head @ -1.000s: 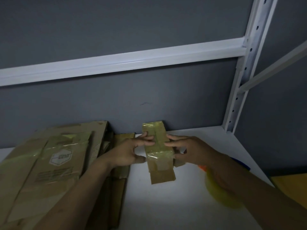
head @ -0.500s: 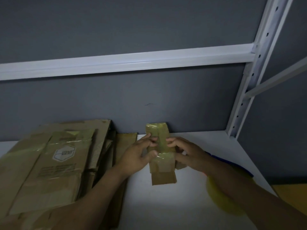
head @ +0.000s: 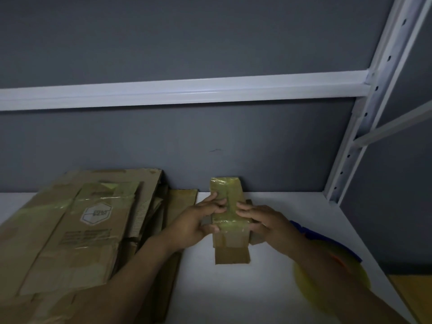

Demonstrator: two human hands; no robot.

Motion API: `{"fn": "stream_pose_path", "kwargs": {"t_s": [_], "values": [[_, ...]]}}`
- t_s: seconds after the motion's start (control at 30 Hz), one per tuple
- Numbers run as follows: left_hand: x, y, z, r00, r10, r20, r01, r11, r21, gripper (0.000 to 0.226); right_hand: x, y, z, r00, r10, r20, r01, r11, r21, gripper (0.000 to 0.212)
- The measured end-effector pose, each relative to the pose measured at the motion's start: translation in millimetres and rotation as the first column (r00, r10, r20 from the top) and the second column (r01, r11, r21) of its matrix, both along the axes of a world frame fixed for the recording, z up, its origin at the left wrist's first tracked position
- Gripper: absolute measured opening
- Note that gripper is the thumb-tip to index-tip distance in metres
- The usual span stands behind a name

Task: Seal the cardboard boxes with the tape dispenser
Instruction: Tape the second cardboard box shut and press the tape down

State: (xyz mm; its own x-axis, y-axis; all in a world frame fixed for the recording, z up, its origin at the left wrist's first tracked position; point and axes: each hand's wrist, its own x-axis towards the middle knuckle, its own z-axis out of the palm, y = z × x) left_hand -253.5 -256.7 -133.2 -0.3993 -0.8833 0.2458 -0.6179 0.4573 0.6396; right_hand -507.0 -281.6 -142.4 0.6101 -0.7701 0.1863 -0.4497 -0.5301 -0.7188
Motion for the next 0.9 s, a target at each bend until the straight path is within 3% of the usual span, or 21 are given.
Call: {"fn": "stream_pose_path", "kwargs": {"t_s": [0.2,0.27,0.33,0.43,0.5,0.53,0.6,0.63,0.73,0.8,0.9], "values": [[2.3,-2.3,22.2,0.998,-0.026,0.049,0.016,0.984,0.18,0.051,4.1,-6.9,8.9,0.997,-0.06,-0.053,0.05,0.983,-0.177,0.038],[-2.2,-8.1,34.1,0.993,0.104,0.054,-0.109,0.988,0.112,0.041,2.9,-5.8,11.1,1.0,-0.023,0.017,0.025,0.991,-0.129,0.033],[-5.5,-18.3,36.8,0.951,0.257,0.171,-0.248,0.966,-0.07,0.068,-4.3,-2.6,11.7,0.994,0.007,0.109,-0.001,0.999,-0.053,0.035],[-12.9,-31.2,31.7,0.887,0.395,0.239,-0.418,0.907,0.052,0.069,-13.6,5.1,10.2,0.992,-0.017,0.129,0.027,0.997,-0.078,0.026],[-19.5,-33.3,26.2,0.89,0.408,0.205,-0.433,0.896,0.095,0.061,-15.4,12.7,19.0,0.997,-0.061,0.046,0.067,0.989,-0.132,0.04],[-22.1,-31.7,24.3,0.887,0.425,0.18,-0.446,0.889,0.1,0.058,-13.4,16.8,23.2,0.991,-0.114,-0.069,0.099,0.976,-0.193,0.051],[-26.9,-23.8,23.3,0.877,0.468,0.113,-0.478,0.874,0.089,0.054,-3.6,26.5,28.7,0.922,-0.239,-0.304,0.128,0.93,-0.343,0.067],[-28.0,-19.4,22.0,0.872,0.481,0.092,-0.488,0.87,0.075,0.053,2.8,31.4,28.6,0.9,-0.277,-0.336,0.136,0.912,-0.387,0.067],[-31.2,-1.3,18.8,0.857,0.513,0.051,-0.515,0.857,0.013,0.051,13.1,30.0,18.7,0.914,-0.357,-0.194,0.19,0.798,-0.572,0.039],[-34.1,13.7,16.8,0.849,0.528,0.028,-0.529,0.849,0.004,0.062,8.9,15.7,13.5,0.92,-0.382,-0.085,0.256,0.75,-0.61,0.023],[-35.3,33.6,14.4,0.873,0.471,0.126,-0.459,0.881,-0.113,0.091,0.0,-5.3,18.5,0.915,-0.39,-0.107,0.272,0.788,-0.552,0.021]]}}
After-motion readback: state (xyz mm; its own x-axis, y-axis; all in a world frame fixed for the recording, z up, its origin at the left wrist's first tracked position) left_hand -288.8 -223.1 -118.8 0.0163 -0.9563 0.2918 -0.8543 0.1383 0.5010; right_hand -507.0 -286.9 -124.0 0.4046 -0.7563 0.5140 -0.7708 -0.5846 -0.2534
